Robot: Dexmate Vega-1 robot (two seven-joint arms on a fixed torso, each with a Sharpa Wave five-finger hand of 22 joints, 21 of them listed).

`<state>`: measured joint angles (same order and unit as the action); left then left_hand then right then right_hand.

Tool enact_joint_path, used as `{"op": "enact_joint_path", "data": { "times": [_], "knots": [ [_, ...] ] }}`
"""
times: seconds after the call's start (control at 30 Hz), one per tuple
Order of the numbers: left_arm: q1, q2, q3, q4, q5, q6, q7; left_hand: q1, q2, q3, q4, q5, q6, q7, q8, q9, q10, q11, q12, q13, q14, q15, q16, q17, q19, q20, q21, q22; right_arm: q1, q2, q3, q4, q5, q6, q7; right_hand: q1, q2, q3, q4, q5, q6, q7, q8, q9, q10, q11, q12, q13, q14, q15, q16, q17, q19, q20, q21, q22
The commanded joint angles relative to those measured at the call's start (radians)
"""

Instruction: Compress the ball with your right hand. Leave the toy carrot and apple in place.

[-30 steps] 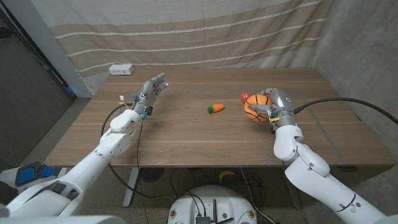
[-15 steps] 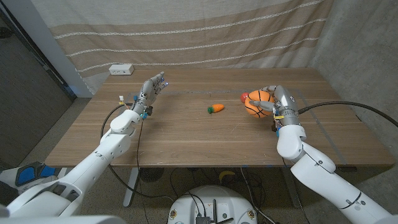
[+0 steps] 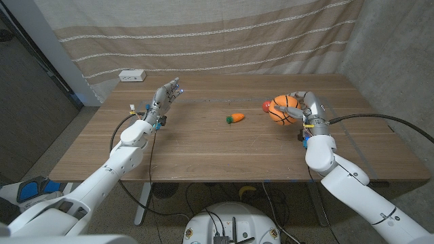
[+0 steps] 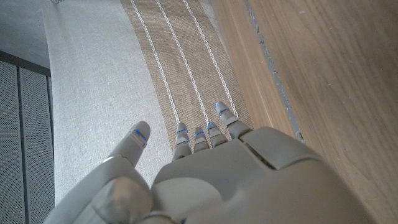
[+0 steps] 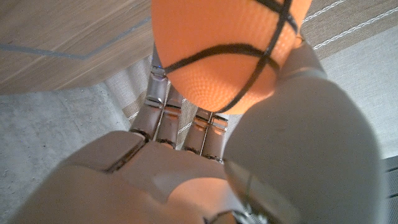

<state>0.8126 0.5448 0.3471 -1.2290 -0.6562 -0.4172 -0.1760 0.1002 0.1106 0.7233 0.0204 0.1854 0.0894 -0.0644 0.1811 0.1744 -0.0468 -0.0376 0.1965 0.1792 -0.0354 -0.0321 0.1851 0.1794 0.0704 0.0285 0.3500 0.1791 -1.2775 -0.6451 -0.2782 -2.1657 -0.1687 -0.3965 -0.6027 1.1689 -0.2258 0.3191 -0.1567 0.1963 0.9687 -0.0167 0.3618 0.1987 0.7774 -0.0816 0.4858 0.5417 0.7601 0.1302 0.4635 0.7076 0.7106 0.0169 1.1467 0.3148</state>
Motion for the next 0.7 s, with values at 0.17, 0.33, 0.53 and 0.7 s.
{"op": "enact_joint_path", "data": {
  "times": [0.17,0.33,0.53,0.7],
  "knots": [
    [0.007,0.002,0.000,-0.011,0.003,-0.005,0.003,-0.009,0.076,0.004,0.008,0.008,0.003,-0.005,0.003,0.003,0.004,-0.007,0.004,0.003,0.007,-0.019,0.004,0.000,0.012,-0.004,-0.005,0.003,-0.006,0.034,0.059,0.081,0.138,0.193,-0.031,0.328,0.326,0.009,0.009,0.004,0.089,0.068,-0.004,0.003,0.010,0.005,-0.005,0.008,0.226,-0.348,-0.001,0.003,0.063,-0.240,0.012,-0.005],
    [0.015,0.004,-0.003,-0.023,0.001,-0.002,0.011,-0.009,0.074,0.006,0.009,0.008,0.004,-0.005,0.003,0.003,0.005,-0.006,0.004,0.003,0.007,-0.019,0.004,-0.001,0.013,-0.004,-0.006,0.003,-0.003,0.044,0.071,0.108,0.177,0.245,-0.028,0.328,0.327,0.008,0.010,0.004,0.089,0.070,-0.008,0.004,0.015,0.008,-0.007,0.010,0.228,-0.348,-0.002,0.003,0.063,-0.240,0.018,-0.010],
    [0.026,0.009,-0.006,-0.038,0.000,0.000,0.019,-0.009,0.072,0.008,0.010,0.009,0.004,-0.003,0.003,0.003,0.005,-0.005,0.004,0.003,0.008,-0.020,0.003,-0.002,0.013,-0.004,-0.007,0.003,0.005,0.057,0.089,0.149,0.251,0.320,0.003,0.327,0.325,0.007,0.010,0.004,0.088,0.068,-0.011,0.004,0.015,0.006,-0.010,0.013,0.230,-0.348,-0.004,0.003,0.063,-0.240,0.023,-0.016],
    [0.034,0.015,-0.007,-0.051,0.004,0.000,0.025,-0.008,0.069,0.010,0.008,0.009,0.003,-0.005,0.003,0.003,0.004,-0.004,0.003,0.002,0.008,-0.020,0.002,-0.003,0.013,-0.003,-0.008,0.003,0.009,0.070,0.110,0.189,0.338,0.385,0.044,0.327,0.331,0.009,0.012,0.004,0.084,0.074,-0.017,0.005,0.011,0.012,-0.015,0.016,0.232,-0.346,-0.006,0.003,0.062,-0.240,0.027,-0.022]
  ]
}}
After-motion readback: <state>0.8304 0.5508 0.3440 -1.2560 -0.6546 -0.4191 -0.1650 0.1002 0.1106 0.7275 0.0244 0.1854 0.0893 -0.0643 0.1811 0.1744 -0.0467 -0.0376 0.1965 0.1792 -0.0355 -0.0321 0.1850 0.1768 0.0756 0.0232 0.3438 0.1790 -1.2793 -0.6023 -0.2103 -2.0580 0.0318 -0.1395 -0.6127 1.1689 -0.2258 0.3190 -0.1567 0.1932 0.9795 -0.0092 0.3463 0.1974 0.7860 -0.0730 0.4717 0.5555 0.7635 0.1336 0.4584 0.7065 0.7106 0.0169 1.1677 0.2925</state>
